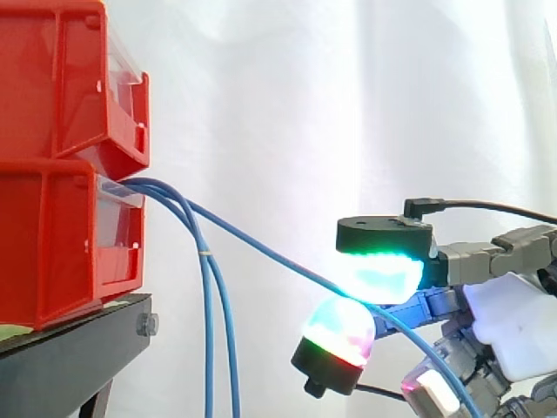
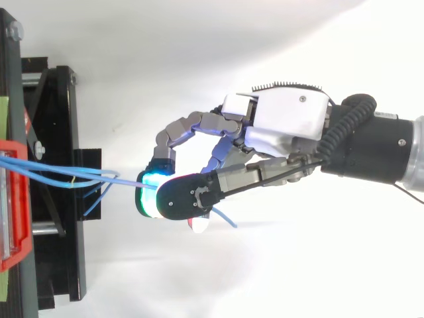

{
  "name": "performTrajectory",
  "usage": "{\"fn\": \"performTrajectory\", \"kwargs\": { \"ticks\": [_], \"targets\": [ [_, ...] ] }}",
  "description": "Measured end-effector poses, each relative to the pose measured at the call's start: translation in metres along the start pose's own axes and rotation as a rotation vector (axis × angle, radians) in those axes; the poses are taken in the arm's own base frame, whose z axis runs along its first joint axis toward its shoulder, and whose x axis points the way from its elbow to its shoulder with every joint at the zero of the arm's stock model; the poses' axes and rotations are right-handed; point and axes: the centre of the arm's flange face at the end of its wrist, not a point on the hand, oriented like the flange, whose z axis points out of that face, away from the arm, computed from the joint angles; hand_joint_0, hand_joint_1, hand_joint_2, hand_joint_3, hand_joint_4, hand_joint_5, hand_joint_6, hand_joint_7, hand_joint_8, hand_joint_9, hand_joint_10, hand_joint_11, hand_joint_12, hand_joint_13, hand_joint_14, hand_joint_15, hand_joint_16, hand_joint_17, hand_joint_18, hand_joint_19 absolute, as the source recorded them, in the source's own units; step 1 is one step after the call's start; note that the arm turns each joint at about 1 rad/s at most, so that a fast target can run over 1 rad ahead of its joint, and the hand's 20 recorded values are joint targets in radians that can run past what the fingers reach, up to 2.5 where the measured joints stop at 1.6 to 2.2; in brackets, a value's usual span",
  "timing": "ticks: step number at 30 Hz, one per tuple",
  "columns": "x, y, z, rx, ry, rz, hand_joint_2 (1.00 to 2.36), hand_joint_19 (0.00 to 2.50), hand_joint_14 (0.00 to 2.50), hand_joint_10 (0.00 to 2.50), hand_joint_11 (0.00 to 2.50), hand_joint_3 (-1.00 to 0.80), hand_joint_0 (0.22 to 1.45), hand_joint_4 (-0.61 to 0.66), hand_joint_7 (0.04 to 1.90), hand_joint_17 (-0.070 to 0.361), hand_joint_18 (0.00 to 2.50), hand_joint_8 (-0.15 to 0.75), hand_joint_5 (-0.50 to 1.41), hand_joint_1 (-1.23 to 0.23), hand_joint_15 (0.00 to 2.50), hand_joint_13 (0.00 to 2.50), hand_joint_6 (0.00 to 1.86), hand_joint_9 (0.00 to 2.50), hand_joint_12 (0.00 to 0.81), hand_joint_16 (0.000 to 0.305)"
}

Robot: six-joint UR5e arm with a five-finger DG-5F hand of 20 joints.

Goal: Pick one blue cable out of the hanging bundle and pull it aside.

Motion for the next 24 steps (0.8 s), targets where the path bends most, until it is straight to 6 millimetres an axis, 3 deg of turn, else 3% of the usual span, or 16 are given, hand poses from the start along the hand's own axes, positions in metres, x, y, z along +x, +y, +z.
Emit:
{"fn": "performTrajectory", "kwargs": {
  "ticks": [24],
  "targets": [
    [0.0001,0.0,0.0,0.0,0.0,0.0,1.0,0.41,0.02,0.02,0.6,-0.11,0.59,-0.12,1.08,0.133,0.84,0.254,-0.03,-0.65,0.56,0.99,0.87,1.24,0.342,0.059]
  ]
}}
